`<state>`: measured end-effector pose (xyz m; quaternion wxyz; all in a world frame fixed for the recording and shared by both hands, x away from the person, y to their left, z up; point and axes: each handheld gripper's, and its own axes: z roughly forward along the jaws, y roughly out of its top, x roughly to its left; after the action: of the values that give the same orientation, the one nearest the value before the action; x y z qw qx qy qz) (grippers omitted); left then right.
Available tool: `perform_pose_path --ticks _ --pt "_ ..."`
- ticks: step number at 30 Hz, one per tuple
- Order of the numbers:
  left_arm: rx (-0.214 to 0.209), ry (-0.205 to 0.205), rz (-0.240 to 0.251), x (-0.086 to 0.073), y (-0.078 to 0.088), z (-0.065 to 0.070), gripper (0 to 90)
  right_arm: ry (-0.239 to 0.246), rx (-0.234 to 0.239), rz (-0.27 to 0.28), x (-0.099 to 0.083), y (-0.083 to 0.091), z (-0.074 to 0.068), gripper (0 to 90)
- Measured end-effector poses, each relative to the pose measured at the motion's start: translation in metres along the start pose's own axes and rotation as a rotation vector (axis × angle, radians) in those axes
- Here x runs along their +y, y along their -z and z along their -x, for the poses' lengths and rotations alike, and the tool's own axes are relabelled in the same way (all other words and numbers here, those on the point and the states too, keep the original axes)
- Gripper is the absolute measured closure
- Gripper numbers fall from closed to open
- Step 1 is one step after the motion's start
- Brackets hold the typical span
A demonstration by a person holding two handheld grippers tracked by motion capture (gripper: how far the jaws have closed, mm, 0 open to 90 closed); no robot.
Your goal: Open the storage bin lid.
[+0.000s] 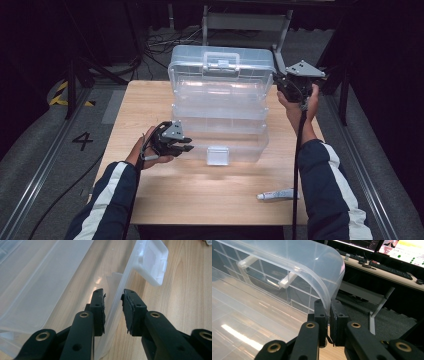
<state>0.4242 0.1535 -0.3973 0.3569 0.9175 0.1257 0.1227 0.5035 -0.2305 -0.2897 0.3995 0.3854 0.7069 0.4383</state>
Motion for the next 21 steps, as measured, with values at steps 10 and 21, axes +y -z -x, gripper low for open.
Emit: perform_pose_path --ticks 10,21 --pt "0.000 -0.003 0.021 -0.001 -0.001 0.000 72.1 -0.020 0.005 -0.050 0.010 -0.012 0.006 85.3" --pt "-0.005 0.002 0.020 -0.004 0.001 -0.003 72.5 -0.015 -0.003 -0.091 0.018 -0.023 0.010 85.1"
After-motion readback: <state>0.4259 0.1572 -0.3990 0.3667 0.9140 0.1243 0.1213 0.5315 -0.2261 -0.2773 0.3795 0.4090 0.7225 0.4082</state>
